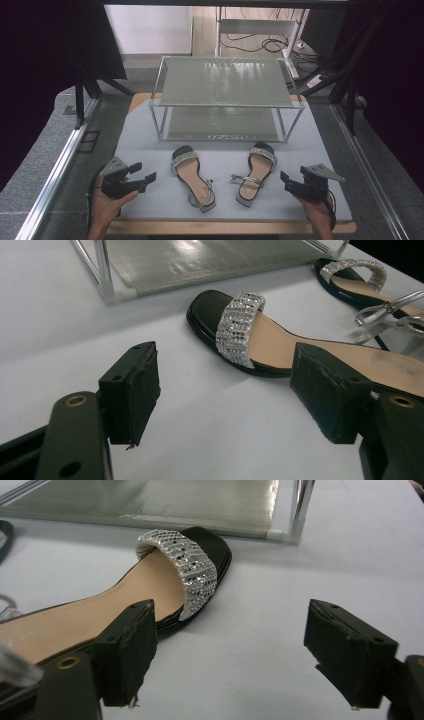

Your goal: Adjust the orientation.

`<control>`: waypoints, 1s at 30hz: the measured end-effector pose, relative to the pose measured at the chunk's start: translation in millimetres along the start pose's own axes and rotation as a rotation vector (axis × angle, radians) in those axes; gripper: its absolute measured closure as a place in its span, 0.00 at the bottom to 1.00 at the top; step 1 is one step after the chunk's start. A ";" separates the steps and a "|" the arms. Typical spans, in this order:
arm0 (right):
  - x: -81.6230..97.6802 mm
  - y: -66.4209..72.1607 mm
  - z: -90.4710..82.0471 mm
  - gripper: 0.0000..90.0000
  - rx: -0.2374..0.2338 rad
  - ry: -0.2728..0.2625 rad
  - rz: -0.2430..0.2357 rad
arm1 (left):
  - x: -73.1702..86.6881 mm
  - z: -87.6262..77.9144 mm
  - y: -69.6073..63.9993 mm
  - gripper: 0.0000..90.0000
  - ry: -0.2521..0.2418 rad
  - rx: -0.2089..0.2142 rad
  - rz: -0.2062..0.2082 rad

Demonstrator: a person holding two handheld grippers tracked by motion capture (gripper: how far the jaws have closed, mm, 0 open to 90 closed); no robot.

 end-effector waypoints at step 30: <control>-21.5 80.5 -49.2 1.00 -0.382 -0.073 -0.224 | -3.9 -8.7 -4.7 0.34 0.013 0.001 -0.100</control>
Point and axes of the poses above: each handheld gripper's, and its own axes: z roughly forward along the jaws, x roughly out of its underside, y roughly to its left, the point moved 6 cm from there along z, roughly forward along the jaws, and after that the axes turned 13 degrees about x, right-handed, at the moved point
